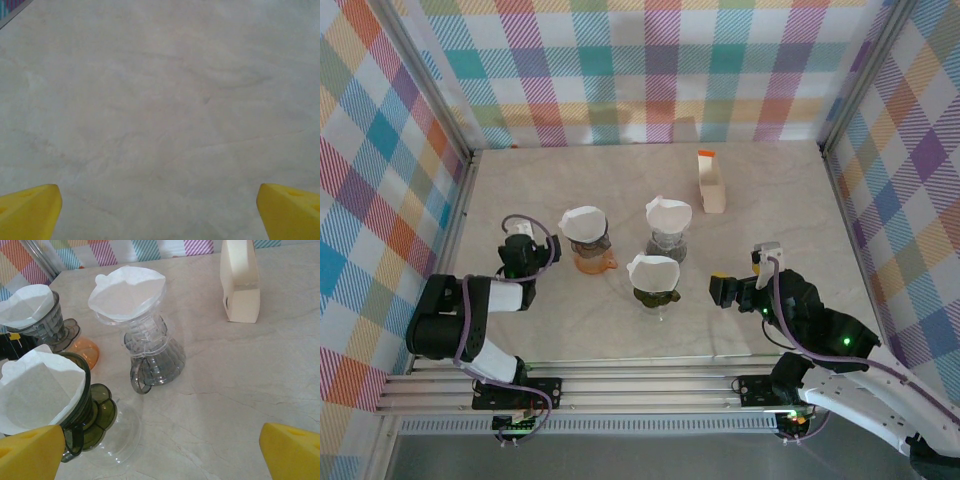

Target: Place the coffee filter in the dripper

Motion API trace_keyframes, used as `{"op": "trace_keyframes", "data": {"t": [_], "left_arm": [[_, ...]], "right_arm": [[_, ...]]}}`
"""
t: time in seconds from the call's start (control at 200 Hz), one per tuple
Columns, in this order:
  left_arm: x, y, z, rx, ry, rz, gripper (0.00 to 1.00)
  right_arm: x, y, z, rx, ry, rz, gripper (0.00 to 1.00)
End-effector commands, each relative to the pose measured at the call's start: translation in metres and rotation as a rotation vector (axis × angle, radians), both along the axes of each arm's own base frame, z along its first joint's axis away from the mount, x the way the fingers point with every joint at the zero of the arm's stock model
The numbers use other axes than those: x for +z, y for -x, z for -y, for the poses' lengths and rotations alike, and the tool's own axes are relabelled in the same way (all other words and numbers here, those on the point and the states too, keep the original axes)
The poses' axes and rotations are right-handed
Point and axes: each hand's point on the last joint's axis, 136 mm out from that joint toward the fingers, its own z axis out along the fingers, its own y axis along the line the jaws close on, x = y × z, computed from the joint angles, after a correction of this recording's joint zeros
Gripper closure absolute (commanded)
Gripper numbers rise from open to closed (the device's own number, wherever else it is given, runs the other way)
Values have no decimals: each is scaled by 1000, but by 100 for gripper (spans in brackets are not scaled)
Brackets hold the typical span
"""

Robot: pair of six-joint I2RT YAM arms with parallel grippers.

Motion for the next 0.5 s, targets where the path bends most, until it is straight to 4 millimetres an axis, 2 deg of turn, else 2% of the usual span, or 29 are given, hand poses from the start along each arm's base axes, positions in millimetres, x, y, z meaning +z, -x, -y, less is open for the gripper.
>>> {"op": "trace_keyframes", "data": {"t": [0.0, 0.19, 0.265, 0.35, 0.495], "left_arm": [[19, -9, -3, 31, -34, 87, 0], [19, -9, -2, 30, -38, 85, 0], [19, -9, -2, 32, -42, 83, 0], [19, -9, -2, 33, -43, 84, 0], [19, -9, -2, 32, -42, 85, 0]], "right_arm": [[6, -6, 10, -68, -8, 21, 1], [2, -27, 37, -276, 82, 70, 1], [1, -39, 38, -306, 137, 89, 1], [-4, -59, 40, -347, 197, 96, 1], [-14, -99, 63, -455, 234, 110, 1]]}}
